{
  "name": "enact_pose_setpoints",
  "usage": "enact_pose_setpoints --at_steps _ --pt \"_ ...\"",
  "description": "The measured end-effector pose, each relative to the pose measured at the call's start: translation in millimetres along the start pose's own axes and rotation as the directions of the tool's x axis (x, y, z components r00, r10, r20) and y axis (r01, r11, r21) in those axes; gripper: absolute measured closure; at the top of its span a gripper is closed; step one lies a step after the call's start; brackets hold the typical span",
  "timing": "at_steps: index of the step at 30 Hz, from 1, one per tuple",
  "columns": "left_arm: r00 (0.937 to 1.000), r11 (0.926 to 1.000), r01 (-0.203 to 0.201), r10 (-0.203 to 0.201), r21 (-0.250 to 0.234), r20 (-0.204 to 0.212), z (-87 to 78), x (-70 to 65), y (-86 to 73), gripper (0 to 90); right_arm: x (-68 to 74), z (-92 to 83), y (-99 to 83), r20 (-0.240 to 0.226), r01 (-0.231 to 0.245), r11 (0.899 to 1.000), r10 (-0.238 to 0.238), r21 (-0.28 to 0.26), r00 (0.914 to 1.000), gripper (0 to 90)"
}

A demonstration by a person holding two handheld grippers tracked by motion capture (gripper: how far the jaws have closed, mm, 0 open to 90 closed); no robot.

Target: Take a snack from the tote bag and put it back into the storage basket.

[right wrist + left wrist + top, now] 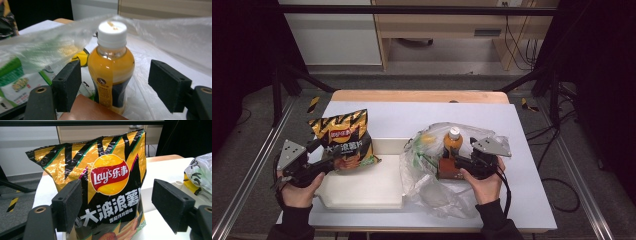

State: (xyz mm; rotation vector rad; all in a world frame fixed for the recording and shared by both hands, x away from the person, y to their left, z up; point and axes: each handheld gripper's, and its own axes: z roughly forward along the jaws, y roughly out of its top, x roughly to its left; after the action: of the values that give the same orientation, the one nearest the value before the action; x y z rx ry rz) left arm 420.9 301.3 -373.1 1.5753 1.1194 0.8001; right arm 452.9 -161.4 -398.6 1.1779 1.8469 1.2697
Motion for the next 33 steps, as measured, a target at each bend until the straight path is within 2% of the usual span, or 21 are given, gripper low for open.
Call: enact_pose_setpoints --at_steps 3,6,9,22,25,29,33 --pt "1.0000 1.0000 0.003 -0.003 -0.002 -0.002 -0.2 0.5 0.0 23.8 -0.7 5.7 -5.2 0.003 -0.003 1.000 0.003 0.015 1.0000 26.6" --pt "1.0000 1.0000 0.003 -0.003 -0.006 -0.001 -0.3 0.6 0.4 23.7 0.8 10.0 -7.0 0.005 0.016 1.000 -0.016 0.024 0.9999 26.4" --pt "1.0000 1.0000 0.001 -0.001 -0.006 0.001 -0.2 1.0 0.5 23.4 1.6 13.0 -6.9 0.001 0.016 1.000 -0.016 0.016 0.9999 27.5" --pt "1.0000 1.0000 -0.002 0.002 0.004 0.007 1.3 2.1 -0.7 21.9 -0.4 28.9 -10.9 0.006 0.015 0.998 -0.015 0.062 0.9999 28.8" --pt "1.0000 1.0000 0.001 -0.001 0.008 0.008 2.3 2.2 -1.4 21.8 0.3 33.6 -10.7 -0.004 0.003 0.998 -0.003 0.056 1.0000 29.6" --pt "1.0000 1.0000 -0.001 0.000 0.007 0.008 2.4 1.2 -1.3 21.9 2.3 39.3 -12.2 0.000 0.015 0.998 -0.015 0.059 0.9999 28.8" --pt "0.9999 0.9999 0.000 0.000 0.013 0.011 3.9 1.0 -2.0 21.9 0.9 43.8 -11.9 -0.003 -0.002 0.999 0.002 0.042 1.0000 27.9"
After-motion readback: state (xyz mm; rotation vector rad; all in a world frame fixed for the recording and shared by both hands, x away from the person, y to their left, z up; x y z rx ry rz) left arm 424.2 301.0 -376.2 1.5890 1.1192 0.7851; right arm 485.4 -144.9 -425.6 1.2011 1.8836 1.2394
